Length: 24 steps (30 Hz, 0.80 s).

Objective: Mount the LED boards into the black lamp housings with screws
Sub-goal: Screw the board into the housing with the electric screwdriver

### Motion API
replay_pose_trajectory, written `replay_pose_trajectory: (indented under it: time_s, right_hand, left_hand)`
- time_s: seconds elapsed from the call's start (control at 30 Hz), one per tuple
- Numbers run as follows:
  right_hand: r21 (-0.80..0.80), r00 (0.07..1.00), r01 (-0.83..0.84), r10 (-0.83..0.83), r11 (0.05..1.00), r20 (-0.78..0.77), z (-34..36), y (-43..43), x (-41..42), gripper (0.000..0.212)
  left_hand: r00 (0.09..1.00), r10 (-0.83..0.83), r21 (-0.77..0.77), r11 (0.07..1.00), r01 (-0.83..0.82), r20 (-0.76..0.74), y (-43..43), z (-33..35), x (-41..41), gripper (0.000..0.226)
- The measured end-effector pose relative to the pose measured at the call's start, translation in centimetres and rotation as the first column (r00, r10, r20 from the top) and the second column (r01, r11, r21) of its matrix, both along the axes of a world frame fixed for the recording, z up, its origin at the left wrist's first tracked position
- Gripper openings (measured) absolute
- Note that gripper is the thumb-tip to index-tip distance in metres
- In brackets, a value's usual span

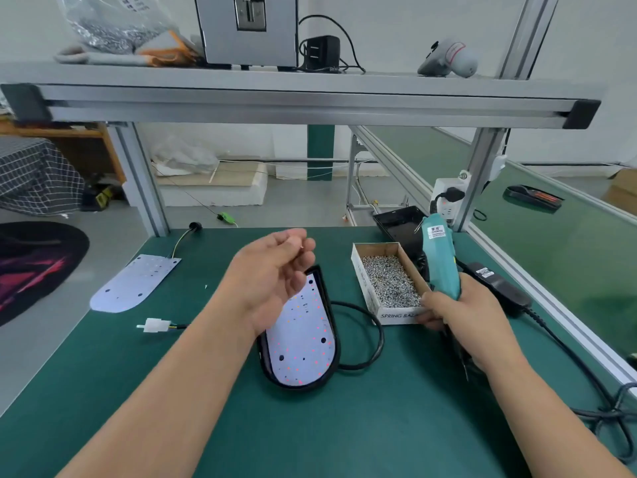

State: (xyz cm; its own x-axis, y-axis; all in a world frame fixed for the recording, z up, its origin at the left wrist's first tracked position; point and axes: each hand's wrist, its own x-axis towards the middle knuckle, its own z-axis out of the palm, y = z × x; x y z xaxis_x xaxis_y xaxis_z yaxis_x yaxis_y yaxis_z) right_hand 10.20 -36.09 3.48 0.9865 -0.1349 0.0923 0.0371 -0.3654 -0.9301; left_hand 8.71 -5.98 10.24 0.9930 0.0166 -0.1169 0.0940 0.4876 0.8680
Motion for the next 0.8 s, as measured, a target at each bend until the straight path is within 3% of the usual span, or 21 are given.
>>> replay_pose_trajectory:
  time_s: [0.1, 0.23, 0.37, 0.43, 0.63, 0.8]
  right_hand:
    - [0.029, 0.998, 0.026, -0.027, 0.999, 0.053, 0.5, 0.2, -0.4, 0.018]
    - [0.399, 0.98, 0.015, -0.092, 0.917, 0.176, 2.6, 1.8, -1.3, 0.037]
    - [0.665, 0.954, -0.256, 0.072, 0.701, 0.292, 6.0, 5.3, -2.0, 0.02]
    - [0.753, 0.945, -0.327, 0.188, 0.571, 0.267, 6.8, 7.7, -1.8, 0.028]
    - [0.924, 0.98, -0.197, 0.101, 0.328, 0.173, 6.5, 12.9, -1.1, 0.018]
    - [0.947, 0.978, -0.208, 0.04, 0.243, 0.205, 5.2, 12.4, -1.4, 0.006]
  left_hand:
    - [0.993, -0.025, -0.194, 0.981, 0.001, -0.119, 3.1, -2.0, -2.4, 0.013]
    - [0.98, -0.108, -0.258, 0.964, 0.062, -0.168, 4.1, -3.9, -3.8, 0.011]
    - [0.965, -0.242, -0.164, 0.961, 0.224, -0.101, 3.1, -4.0, -4.2, 0.01]
    - [0.951, -0.302, -0.063, 0.953, 0.298, -0.072, 2.5, -4.3, -4.5, 0.01]
    - [0.942, -0.315, 0.088, 0.941, 0.326, -0.115, 1.9, -5.4, -4.9, 0.011]
    - [0.96, -0.26, 0.174, 0.945, 0.275, -0.108, 2.2, -5.6, -4.8, 0.013]
